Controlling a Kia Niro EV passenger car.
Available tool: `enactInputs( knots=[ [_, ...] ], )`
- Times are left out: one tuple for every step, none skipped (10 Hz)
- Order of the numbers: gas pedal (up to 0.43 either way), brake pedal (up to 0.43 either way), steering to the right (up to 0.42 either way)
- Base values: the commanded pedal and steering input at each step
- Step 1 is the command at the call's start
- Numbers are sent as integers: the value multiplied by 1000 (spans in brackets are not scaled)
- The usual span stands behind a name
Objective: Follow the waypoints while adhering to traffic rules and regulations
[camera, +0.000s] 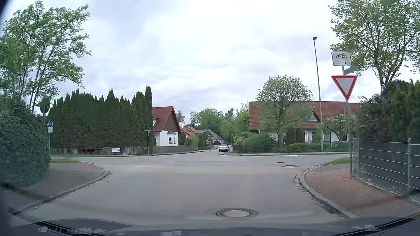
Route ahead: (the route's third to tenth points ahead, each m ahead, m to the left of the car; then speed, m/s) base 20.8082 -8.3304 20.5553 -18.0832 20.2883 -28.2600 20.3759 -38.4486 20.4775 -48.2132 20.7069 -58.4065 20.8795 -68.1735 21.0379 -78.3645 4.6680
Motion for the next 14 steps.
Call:
enactInputs(
  knots=[
    [0,6,38],
    [0,12,41],
    [0,6,52],
    [0,30,60],
    [0,55,66],
    [0,91,69],
    [0,116,72],
    [0,122,73],
    [0,128,73],
    [0,128,75],
    [0,128,76],
    [0,134,77],
    [0,128,80],
    [0,122,89]
  ],
)
